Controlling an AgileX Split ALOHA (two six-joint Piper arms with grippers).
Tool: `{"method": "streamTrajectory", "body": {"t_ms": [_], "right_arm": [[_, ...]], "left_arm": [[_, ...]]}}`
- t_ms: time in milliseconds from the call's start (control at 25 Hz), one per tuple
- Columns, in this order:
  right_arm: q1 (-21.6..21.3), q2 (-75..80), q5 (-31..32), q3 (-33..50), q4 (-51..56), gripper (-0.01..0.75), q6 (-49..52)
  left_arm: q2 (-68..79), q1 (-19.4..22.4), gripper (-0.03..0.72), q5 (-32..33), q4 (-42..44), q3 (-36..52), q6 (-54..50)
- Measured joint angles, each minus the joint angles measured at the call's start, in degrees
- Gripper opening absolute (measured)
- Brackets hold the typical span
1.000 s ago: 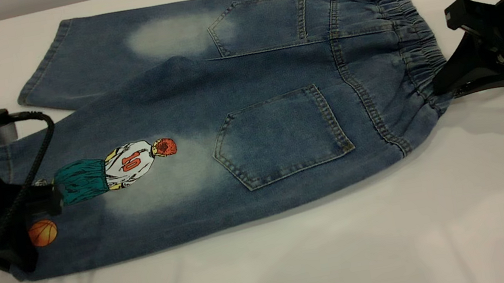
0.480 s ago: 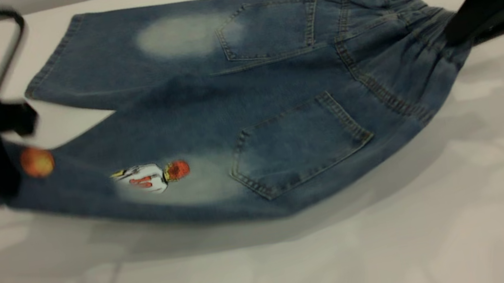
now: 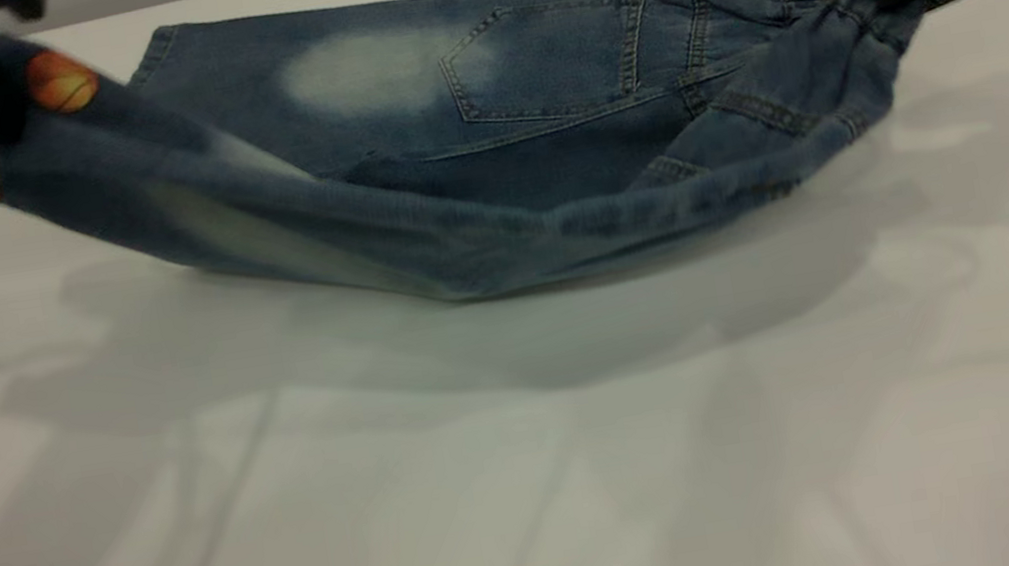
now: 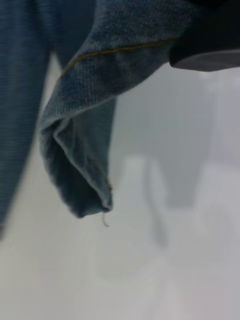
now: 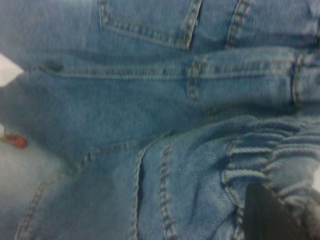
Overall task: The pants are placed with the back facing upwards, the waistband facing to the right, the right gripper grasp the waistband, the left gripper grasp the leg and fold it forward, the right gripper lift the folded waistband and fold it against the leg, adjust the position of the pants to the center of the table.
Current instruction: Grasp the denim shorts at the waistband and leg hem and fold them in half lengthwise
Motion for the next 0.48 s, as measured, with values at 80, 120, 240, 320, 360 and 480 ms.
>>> {"method": "streamTrajectory", "body": {"t_ms": [80,120,240,320,360,480], "right_arm": [[0.0,2.0,-0.4,-2.1,0.9,0.034,0.0],[0.0,2.9,-0.7,-3.3,1.0,0.034,0.1],[-0.5,4.9,-1.0,-6.6,1.2,0.034,1.1],[-1.5,5.6,-0.9,-9.0,1.2,0.034,2.4],[-2.2,5.6,-0.9,-9.9,1.2,0.034,3.0],[-4.4,5.7,-0.8,-13.0,1.3,0.034,4.9]], "left_arm": [[3.4,0.0,0.056,-0.1,1.0,-3.5,0.0],[5.3,0.0,0.056,-0.1,1.3,-5.2,0.0],[10.1,0.0,0.056,0.0,1.9,-11.4,0.5],[12.7,0.0,0.056,0.1,2.8,-15.9,0.8],[13.7,0.0,0.056,0.1,3.2,-18.0,0.8],[16.4,0.0,0.056,0.1,4.2,-23.0,0.9]]}}
